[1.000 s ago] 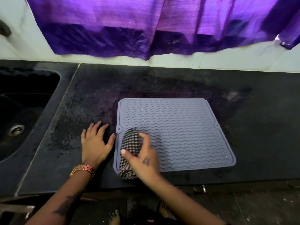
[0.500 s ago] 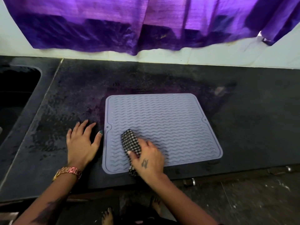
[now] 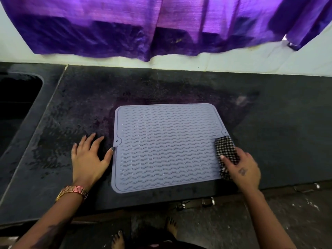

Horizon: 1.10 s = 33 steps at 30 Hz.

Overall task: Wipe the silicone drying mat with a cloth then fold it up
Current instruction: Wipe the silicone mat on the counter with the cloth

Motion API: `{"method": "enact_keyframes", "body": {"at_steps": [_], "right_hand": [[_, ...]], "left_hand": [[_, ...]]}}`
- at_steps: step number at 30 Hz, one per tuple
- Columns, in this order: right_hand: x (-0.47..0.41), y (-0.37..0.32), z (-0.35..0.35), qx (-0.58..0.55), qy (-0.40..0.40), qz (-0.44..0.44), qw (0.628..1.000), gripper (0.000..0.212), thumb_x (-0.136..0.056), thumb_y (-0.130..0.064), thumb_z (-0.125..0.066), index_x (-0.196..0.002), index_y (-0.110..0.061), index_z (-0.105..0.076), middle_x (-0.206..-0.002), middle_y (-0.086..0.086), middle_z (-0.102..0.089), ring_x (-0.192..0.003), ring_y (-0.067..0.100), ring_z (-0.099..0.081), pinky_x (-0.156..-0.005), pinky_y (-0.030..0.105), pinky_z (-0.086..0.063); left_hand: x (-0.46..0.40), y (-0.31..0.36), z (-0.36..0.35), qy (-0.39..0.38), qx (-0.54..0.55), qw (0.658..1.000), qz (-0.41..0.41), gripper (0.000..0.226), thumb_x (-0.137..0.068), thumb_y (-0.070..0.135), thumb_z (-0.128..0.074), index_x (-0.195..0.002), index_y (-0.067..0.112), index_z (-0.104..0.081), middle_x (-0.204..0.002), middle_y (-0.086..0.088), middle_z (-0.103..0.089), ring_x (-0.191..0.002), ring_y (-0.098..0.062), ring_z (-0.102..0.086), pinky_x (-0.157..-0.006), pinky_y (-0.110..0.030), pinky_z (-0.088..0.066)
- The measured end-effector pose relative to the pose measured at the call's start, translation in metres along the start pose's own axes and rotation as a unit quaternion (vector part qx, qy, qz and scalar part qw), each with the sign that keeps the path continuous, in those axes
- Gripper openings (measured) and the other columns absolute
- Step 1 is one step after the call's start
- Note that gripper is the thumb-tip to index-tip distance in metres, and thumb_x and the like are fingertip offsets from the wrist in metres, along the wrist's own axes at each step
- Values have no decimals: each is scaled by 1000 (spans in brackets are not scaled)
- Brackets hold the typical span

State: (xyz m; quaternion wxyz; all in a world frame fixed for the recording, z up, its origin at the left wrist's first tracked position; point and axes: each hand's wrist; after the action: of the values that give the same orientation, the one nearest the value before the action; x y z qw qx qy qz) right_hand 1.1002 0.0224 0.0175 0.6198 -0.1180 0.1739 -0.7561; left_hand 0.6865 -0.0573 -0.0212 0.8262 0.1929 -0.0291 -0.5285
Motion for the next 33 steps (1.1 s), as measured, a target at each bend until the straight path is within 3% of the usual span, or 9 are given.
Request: {"method": "enact_keyframes", "body": {"at_steps": [7, 10, 13, 15, 16, 18, 21, 30, 33], "right_hand": [[-27, 4, 16, -11, 42, -104, 994, 52, -80, -39, -67, -123, -13, -56, -114, 21, -60, -102, 41, -57, -82, 44, -46], [-16, -50, 2, -130, 61, -44, 989, 37, -80, -37, -67, -109, -17, -57, -100, 4, -64, -93, 28, -62, -70, 28, -47], [13, -134, -31, -238, -40, 43, 970, 41, -80, -34, -68, -116, -26, -50, -98, -13, -59, -77, -3, -55, -51, 7, -39], [39, -186, -59, -257, -114, 128, 951, 54, -81, -32, -69, -127, -27, -42, -108, -10, -58, -76, -5, -54, -53, 4, -42], [51, -208, -72, -252, -142, 172, 942, 58, -82, -32, -68, -131, -28, -38, -114, -6, -58, -82, -1, -57, -61, 5, -44], [69, -239, -92, -209, -173, 236, 933, 62, -84, -34, -63, -137, -31, -31, -124, 3, -55, -100, 18, -59, -80, 27, -50], [70, -255, -105, -125, -178, 253, 943, 59, -87, -35, -57, -138, -35, -27, -121, 11, -53, -104, 34, -56, -86, 44, -47], [26, -209, -98, -103, -112, 210, 966, 58, -87, -40, -58, -139, -39, -33, -112, 8, -58, -95, 25, -58, -76, 27, -42], [4, -184, -88, -91, -92, 181, 975, 59, -87, -42, -57, -141, -40, -32, -114, 7, -59, -97, 23, -58, -79, 30, -48]], "left_hand": [[1, 1, 0, 2, -9, 1000, 3, 79, -75, 67, -26, -130, 17, -55, -144, -10, -44, -139, -29, -28, -115, -47, -11], [0, 3, 0, 1, -8, 1000, 5, 80, -75, 67, -25, -130, 17, -55, -144, -10, -44, -140, -29, -27, -115, -47, -10], [-1, 4, 2, 3, -9, 1000, 7, 81, -74, 67, -25, -129, 17, -55, -144, -10, -44, -140, -29, -28, -115, -46, -10], [0, 4, 3, 5, -9, 1000, 9, 81, -74, 67, -25, -128, 17, -56, -143, -9, -45, -139, -29, -28, -115, -46, -10], [0, 4, 3, 5, -8, 1000, 10, 80, -74, 67, -25, -128, 17, -56, -143, -9, -45, -139, -29, -29, -115, -46, -10], [0, 4, 3, 9, -5, 1000, 10, 79, -74, 66, -25, -128, 17, -57, -142, -9, -46, -139, -29, -30, -115, -46, -11], [-1, 5, 4, 14, -8, 1000, 7, 78, -74, 64, -26, -126, 16, -58, -141, -10, -48, -137, -30, -32, -114, -46, -13], [0, 4, 3, 13, -5, 1000, 8, 77, -74, 66, -27, -126, 18, -58, -142, -9, -47, -138, -28, -31, -115, -45, -12], [0, 3, 3, 15, -5, 1000, 7, 77, -74, 66, -28, -126, 18, -58, -141, -9, -47, -137, -29, -32, -115, -46, -13]]}}
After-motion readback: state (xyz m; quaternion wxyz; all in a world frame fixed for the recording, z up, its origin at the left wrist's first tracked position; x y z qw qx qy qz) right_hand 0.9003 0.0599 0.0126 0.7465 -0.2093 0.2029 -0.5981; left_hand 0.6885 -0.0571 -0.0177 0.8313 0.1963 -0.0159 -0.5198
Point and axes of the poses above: each hand's wrist, its own x-axis away from the middle knuckle, its own z-axis out of the back of the hand, y = z × x
